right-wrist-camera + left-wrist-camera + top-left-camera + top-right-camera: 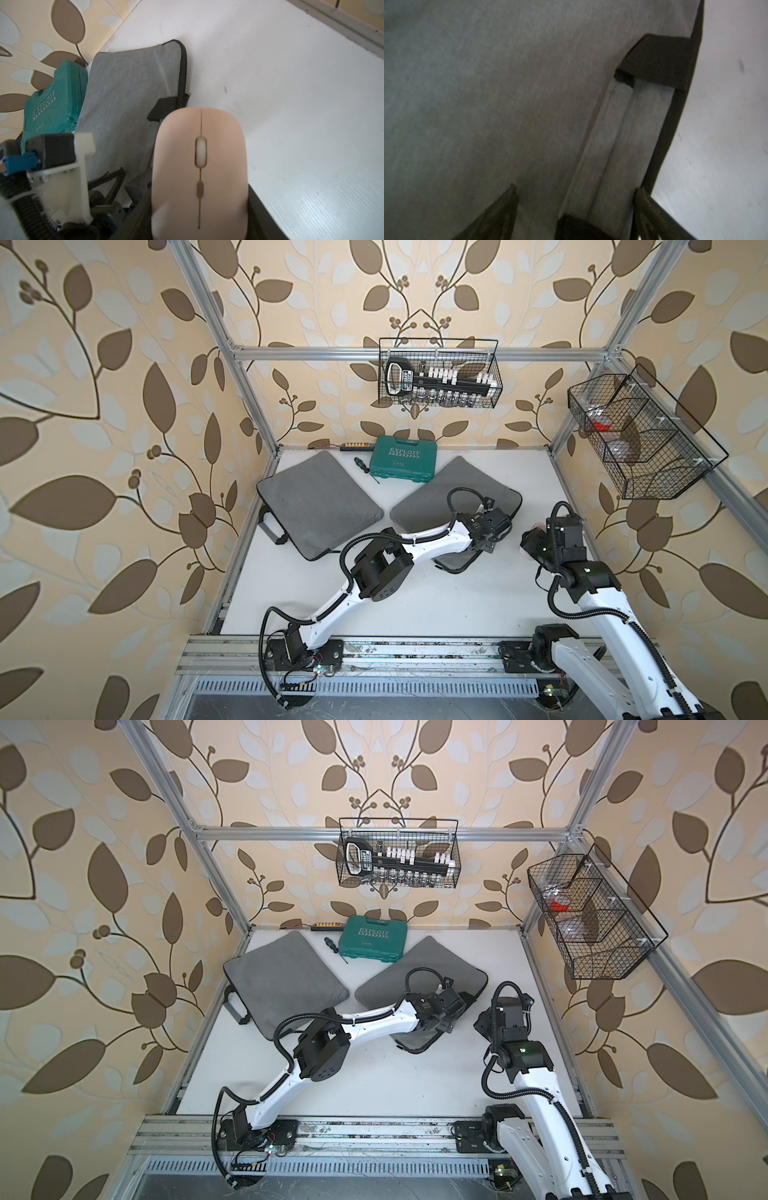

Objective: Put the mouse into the laptop bag
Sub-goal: Open the zippered laptop bag at the center of the board.

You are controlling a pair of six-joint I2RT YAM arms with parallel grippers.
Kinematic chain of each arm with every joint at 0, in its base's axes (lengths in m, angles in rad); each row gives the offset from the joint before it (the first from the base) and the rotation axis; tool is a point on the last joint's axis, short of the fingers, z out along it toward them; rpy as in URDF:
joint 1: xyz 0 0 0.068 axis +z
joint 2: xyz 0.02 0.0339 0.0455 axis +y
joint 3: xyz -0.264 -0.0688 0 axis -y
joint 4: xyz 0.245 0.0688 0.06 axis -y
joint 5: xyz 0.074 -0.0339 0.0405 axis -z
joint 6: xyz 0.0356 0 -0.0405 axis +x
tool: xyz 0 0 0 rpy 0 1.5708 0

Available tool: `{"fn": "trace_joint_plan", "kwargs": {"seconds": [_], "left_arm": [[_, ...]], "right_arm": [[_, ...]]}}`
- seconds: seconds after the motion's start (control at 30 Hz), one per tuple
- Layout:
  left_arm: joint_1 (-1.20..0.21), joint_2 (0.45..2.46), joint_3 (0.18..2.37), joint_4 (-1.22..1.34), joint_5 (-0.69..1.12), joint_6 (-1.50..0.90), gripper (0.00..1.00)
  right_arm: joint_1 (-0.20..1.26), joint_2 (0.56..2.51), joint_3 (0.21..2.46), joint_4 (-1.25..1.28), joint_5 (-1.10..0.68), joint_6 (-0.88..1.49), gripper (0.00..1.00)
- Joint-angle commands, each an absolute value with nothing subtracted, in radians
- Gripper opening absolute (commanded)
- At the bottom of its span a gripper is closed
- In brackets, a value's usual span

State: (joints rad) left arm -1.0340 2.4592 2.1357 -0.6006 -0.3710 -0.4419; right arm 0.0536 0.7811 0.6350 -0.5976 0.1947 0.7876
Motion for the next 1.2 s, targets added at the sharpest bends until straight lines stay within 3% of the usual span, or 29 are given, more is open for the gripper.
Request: {"fn": "trace_joint_plan", "kwargs": {"seconds": [0.0, 0.2, 0.23, 0.4, 0.77, 1.17], "left_arm": [[-1.003, 2.507, 2.215, -0.700, -0.448, -0.448, 0.73], [-0.995, 2.526, 2.221, -0.631, -0.311, -0.407, 0.03], [-0.991, 2.523, 2.223, -0.623, -0.284, -0.410, 0.00], [-0.956, 2.457, 2.217, -0.601, -0.141, -0.431, 0.00], [-0.942, 2.250, 2.226, -0.585, -0.137, -0.470, 0.00], [-0.938, 2.204, 2.262, -0.592, -0.132, -0.481, 0.00]], "right_arm": [[0.048, 0.752, 0.614, -0.578, 0.164, 0.770, 0.46], [0.049, 0.760, 0.578, -0.544, 0.148, 0.772, 0.46], [0.048, 0.767, 0.573, -0.533, 0.144, 0.772, 0.47], [0.022, 0.806, 0.551, -0.457, 0.141, 0.785, 0.46], [-0.054, 1.028, 0.546, -0.175, -0.019, 0.761, 0.46], [-0.071, 1.315, 0.629, 0.026, -0.065, 0.769, 0.47]]}}
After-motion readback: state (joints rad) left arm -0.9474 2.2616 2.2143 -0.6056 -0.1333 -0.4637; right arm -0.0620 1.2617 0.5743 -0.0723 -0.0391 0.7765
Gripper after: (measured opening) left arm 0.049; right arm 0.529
